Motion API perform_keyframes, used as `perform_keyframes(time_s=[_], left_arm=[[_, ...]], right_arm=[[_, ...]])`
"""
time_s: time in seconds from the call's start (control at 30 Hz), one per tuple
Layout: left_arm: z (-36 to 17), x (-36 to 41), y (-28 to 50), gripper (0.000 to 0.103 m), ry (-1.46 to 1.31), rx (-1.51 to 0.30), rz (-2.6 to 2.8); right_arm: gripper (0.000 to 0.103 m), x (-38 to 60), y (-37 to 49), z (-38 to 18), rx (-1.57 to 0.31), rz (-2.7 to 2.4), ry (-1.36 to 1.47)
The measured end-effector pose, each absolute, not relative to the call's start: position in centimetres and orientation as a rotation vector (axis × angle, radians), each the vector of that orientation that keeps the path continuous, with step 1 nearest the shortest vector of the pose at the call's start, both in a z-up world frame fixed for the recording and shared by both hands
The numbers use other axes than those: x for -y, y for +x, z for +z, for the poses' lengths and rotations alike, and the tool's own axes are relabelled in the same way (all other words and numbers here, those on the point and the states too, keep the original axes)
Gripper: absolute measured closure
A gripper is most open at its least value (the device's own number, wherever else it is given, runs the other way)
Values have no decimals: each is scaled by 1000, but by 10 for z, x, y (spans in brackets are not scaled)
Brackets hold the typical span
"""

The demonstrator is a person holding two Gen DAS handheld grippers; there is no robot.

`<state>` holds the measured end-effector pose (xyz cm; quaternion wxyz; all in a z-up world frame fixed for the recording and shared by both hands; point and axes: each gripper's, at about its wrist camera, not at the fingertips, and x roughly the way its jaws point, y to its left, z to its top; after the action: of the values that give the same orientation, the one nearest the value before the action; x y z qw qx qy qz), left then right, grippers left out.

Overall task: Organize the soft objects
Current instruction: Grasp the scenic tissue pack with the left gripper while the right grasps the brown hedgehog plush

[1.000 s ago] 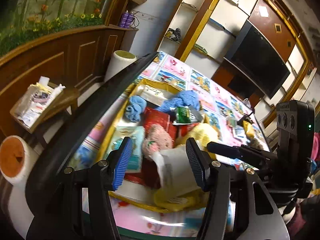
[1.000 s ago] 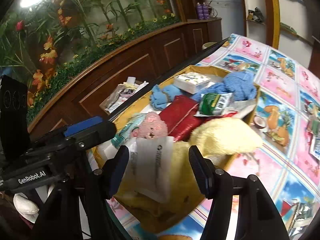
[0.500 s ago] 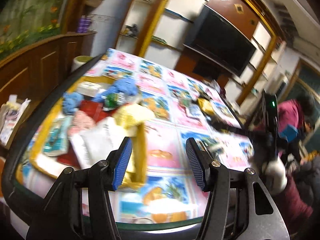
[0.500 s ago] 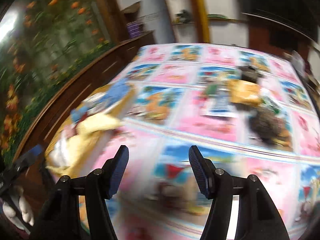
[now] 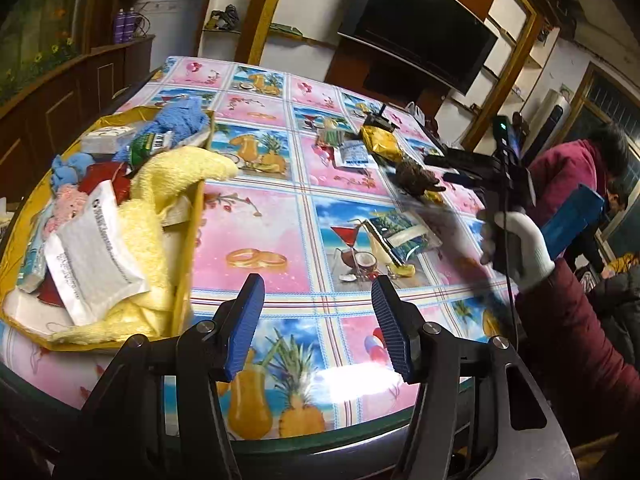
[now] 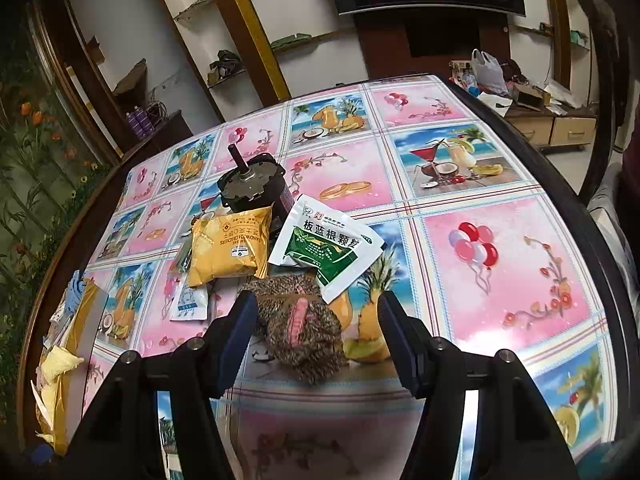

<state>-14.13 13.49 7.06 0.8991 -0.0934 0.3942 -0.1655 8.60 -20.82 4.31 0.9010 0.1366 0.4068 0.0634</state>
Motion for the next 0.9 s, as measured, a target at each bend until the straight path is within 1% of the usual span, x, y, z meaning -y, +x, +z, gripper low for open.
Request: perform_keyframes(time_s=[0.17,0.23,0.33,0.47,0.63,0.77,0.8,0.83,0.87,0.9], left_arm=[[70,-116,-133,47,-138,-831,-378],[70,-106,-127,47,-123,-841,-406],[66,-84,-110,47,-85,-868,-438],[56,-32,-80,47,90,-903,-496],[34,32,-51,47,359,-894,-589],[19,43,-32,46,415,-919,-610],[14,45,-27,45,421,-931,-608],[12,44,-25,28,413,-920,-610],[10,45,-22,17,410,-926,-612],[8,46,-19,17,390,-934,-622]], right_arm=[[41,182,90,25,-903,261,236],[57,167,82,21,-931,292,193],[58,150,68,17,-945,355,142],[58,153,57,19,-951,361,152],[58,190,59,21,-930,345,302],[58,210,60,20,-927,342,387],[58,211,60,19,-930,341,396],[58,210,61,20,-930,343,403],[58,210,61,21,-929,350,405],[58,209,60,23,-924,355,406]])
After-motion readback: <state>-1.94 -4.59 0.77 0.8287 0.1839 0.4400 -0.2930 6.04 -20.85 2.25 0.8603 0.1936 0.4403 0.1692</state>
